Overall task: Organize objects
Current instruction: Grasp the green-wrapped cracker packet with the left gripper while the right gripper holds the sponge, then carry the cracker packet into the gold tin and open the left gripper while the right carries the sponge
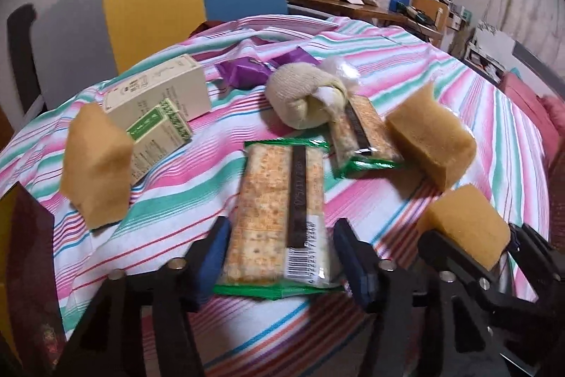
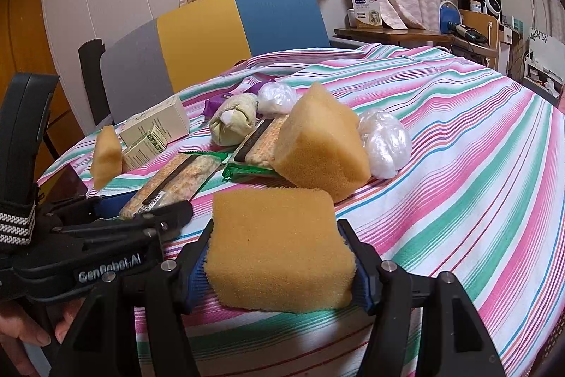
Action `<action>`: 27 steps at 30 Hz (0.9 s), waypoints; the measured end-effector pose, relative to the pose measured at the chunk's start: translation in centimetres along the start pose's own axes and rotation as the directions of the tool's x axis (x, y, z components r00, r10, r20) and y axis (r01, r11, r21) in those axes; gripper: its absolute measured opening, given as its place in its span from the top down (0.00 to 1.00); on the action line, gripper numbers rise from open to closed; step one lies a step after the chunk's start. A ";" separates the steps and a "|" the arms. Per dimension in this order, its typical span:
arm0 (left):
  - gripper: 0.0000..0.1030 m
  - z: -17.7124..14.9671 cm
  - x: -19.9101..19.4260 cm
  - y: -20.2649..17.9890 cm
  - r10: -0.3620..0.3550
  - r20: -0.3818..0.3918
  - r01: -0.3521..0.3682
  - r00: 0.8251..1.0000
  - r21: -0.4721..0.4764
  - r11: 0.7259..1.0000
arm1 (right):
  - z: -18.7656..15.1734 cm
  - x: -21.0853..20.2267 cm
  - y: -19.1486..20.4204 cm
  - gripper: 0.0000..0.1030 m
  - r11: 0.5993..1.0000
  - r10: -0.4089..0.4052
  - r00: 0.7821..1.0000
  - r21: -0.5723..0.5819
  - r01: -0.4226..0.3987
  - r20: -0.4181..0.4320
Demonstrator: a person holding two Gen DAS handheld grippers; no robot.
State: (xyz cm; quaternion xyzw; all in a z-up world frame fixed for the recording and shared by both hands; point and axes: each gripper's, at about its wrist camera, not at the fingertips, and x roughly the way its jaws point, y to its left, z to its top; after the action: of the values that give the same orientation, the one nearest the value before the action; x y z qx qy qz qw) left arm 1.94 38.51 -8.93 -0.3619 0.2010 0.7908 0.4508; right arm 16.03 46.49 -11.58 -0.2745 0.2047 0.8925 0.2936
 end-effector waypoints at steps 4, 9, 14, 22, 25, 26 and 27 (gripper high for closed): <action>0.44 -0.1 -0.1 0.1 0.002 0.013 -0.002 1.000 -0.005 1.000 | -0.1 0.1 0.1 0.37 1.000 -0.004 1.000 -0.002 0.004 0.000; 0.53 -0.7 -0.8 0.4 0.005 0.034 -0.004 0.999 -0.028 1.000 | -0.1 0.1 0.2 0.37 1.000 -0.011 1.000 -0.007 0.011 -0.001; 0.53 -2.2 -2.4 0.1 0.024 0.065 -0.021 0.998 -0.043 0.999 | -0.1 0.1 0.4 0.37 1.000 -0.027 1.000 -0.015 0.027 0.003; 0.53 -4.7 -6.1 -0.4 0.059 0.146 -0.050 0.988 -0.063 0.997 | -0.1 -0.1 0.4 0.37 0.998 -0.054 0.998 -0.019 0.054 0.014; 0.53 -6.2 -7.2 -0.2 0.052 0.140 -0.037 0.989 -0.108 0.993 | -0.1 -0.1 0.6 0.37 0.997 -0.068 0.998 -0.028 0.069 0.017; 0.53 -6.8 -7.6 -0.1 0.043 0.140 -0.026 0.989 -0.124 0.992 | -0.1 -0.2 0.7 0.37 0.997 -0.071 0.997 -0.031 0.071 0.018; 0.53 -7.3 -8.2 0.1 0.040 0.143 -0.020 0.989 -0.143 0.990 | -0.1 -0.2 0.7 0.37 0.997 -0.072 0.997 -0.033 0.072 0.019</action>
State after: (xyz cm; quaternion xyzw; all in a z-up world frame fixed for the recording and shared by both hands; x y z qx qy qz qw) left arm 7.41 29.06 -7.59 -0.3313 0.1167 0.8340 0.4255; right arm 15.75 45.85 -11.39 -0.2785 0.1768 0.8871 0.3228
